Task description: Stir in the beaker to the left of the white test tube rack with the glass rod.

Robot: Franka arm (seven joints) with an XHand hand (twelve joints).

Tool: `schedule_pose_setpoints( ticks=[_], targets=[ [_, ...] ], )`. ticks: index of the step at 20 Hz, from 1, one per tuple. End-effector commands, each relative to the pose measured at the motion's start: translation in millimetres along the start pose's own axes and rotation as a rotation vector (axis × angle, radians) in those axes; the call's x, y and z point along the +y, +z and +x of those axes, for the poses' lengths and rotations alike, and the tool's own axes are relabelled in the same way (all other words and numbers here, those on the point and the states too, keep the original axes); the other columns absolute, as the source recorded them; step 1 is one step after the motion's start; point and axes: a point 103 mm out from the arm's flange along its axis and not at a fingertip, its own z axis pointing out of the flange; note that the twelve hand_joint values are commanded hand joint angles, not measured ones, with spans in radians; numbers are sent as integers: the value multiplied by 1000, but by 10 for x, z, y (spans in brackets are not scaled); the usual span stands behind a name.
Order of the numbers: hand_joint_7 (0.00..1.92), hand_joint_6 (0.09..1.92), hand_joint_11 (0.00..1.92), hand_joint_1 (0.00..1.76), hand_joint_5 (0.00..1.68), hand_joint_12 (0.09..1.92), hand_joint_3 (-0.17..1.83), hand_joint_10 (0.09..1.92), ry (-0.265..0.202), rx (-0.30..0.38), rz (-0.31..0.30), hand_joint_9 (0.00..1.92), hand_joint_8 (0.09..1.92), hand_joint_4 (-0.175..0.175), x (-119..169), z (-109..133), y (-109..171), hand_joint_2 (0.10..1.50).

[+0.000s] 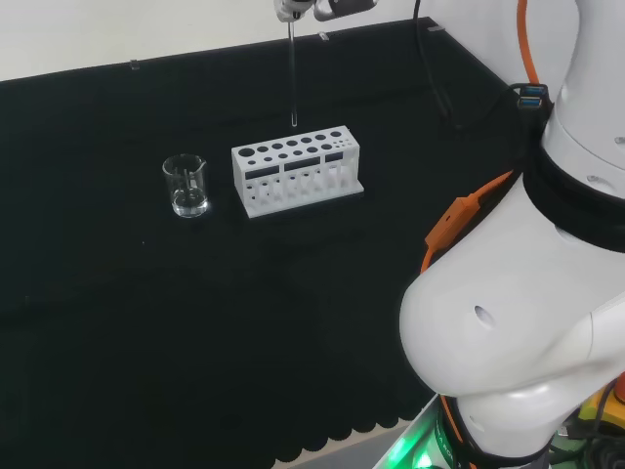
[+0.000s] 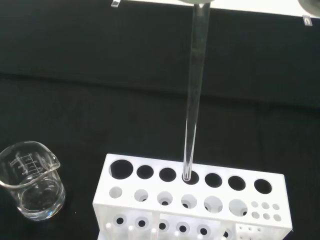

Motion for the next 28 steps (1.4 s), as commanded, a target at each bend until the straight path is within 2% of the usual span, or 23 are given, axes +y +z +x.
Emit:
schedule_pose_setpoints(
  ticks=[1, 5, 8, 16, 28],
  targets=[
    [1283, 581, 1641, 1309, 1238, 744, -175, 418, -1, 9, 0, 1823, 599, -175, -91, -33, 10, 1076],
    [1284, 579, 1641, 1309, 1239, 744, -175, 416, -6, 16, 2, 1824, 597, -175, -88, -8, 22, 1075],
    [1285, 578, 1641, 1309, 1239, 743, -175, 415, -28, 20, -2, 1825, 596, -175, -60, 74, 31, 1075],
    [1286, 575, 1641, 1309, 1241, 743, -175, 413, -113, 20, -10, 1827, 593, -175, 143, 467, 5, 1074],
    [1288, 573, 1642, 1310, 1243, 743, -175, 410, -194, 4, -9, 1830, 590, -175, 281, 892, -141, 1074]
  ],
)
